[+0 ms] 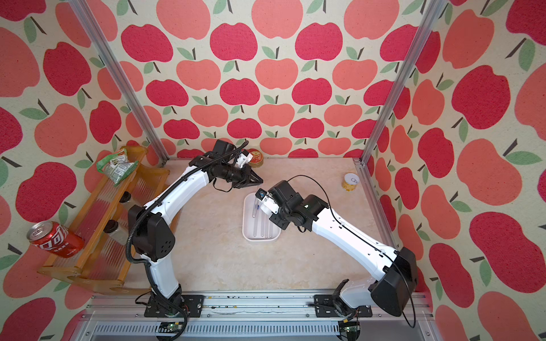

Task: Wipe the exteriors of test tubes
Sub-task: Wipe the dirt from the test tube.

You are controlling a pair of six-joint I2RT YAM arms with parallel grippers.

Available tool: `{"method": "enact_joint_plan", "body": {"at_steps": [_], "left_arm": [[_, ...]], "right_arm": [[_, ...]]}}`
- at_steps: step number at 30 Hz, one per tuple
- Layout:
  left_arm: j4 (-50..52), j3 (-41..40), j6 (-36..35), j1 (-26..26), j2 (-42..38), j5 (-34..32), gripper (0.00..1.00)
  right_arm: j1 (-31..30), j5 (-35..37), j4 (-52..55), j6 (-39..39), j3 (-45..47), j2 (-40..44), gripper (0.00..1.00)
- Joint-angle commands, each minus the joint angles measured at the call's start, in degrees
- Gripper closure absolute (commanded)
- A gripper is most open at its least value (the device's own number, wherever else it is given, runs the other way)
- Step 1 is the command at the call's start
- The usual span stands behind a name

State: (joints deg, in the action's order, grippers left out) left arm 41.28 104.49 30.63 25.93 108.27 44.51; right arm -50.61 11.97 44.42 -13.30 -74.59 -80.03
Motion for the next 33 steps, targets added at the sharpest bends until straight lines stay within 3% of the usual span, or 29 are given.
{"method": "enact_joint_plan", "body": {"at_steps": [1,10,26,33], "left_arm": [[-1.45,-0.29,0.72,0.82,-2.23,1.95,0.86],[-1.50,-0.73,0.65,1.27,-1.81,2.16,0.86],[-1.46,-3.85,0.00,1.66,-3.53,2.60,0.86],[-1.73,-4.12,0.13,1.50,-3.74,2.34,0.86]], "right_arm": [[0.07,-0.86,0.84,2.90,-3.21,-2.28,1.00],[0.53,-9.44,-2.63,5.18,-3.37,-0.85,1.00],[11.19,-24.69,-6.52,9.34,-8.10,-4.11,1.00],[11.54,-24.15,-4.90,9.78,-8.91,-5.95,1.00]]}}
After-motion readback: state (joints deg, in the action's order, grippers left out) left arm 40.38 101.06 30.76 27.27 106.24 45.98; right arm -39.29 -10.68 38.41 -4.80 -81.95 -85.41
